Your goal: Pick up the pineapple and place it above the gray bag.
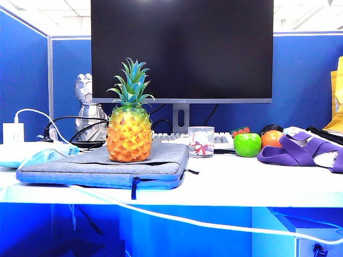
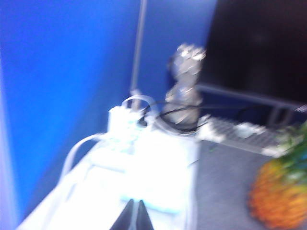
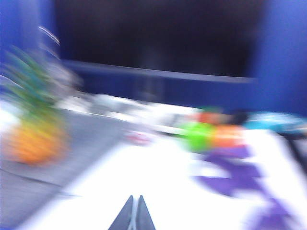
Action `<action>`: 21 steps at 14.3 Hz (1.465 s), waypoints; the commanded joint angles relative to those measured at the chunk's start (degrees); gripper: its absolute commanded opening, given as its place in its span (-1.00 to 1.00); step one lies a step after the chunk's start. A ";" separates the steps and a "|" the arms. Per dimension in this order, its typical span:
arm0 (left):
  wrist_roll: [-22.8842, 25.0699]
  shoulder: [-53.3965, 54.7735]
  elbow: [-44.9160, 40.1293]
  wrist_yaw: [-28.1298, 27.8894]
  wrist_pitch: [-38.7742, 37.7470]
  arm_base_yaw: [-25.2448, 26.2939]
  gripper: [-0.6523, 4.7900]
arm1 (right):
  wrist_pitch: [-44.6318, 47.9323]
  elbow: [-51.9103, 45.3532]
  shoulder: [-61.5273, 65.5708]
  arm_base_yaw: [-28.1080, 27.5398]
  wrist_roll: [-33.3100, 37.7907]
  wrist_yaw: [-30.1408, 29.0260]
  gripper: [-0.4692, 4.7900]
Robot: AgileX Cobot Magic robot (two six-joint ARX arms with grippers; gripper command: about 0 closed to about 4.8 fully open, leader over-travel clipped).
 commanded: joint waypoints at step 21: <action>1.73 -0.15 -0.85 6.75 0.44 0.09 -0.65 | -8.79 5.09 -5.86 -8.74 -1.90 6.29 -0.82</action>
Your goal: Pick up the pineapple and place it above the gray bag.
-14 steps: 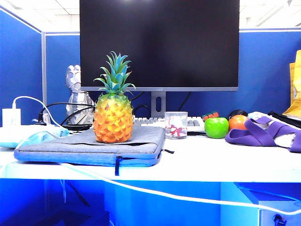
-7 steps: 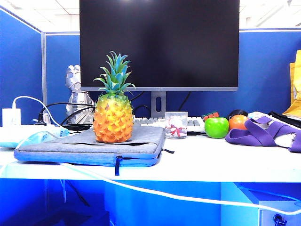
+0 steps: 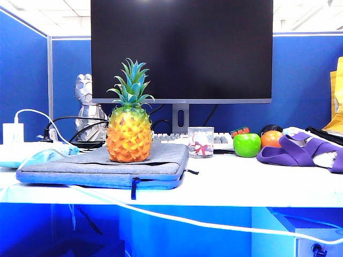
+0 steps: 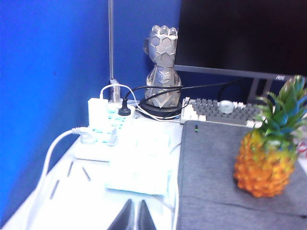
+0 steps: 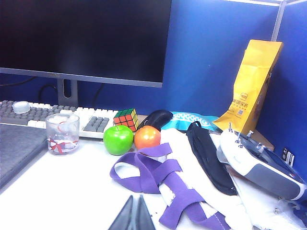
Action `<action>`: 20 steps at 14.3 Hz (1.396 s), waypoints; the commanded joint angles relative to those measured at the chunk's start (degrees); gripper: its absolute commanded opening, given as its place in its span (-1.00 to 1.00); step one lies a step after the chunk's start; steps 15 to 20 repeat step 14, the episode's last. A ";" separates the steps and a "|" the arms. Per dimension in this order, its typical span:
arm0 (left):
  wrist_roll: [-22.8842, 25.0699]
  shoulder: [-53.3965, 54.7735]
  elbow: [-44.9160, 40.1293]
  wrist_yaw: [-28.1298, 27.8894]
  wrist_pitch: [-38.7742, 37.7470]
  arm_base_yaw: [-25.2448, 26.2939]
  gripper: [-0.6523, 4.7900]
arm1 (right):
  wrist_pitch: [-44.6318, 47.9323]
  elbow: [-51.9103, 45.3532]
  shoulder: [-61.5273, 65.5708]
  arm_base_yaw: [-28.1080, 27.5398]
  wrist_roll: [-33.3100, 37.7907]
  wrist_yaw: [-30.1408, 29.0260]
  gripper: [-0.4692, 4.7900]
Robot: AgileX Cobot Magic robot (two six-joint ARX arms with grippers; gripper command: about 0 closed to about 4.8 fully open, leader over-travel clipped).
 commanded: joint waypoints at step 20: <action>-4.04 0.07 0.02 -0.17 -0.33 0.09 -0.65 | 2.80 0.04 0.04 0.11 1.88 -0.11 -0.82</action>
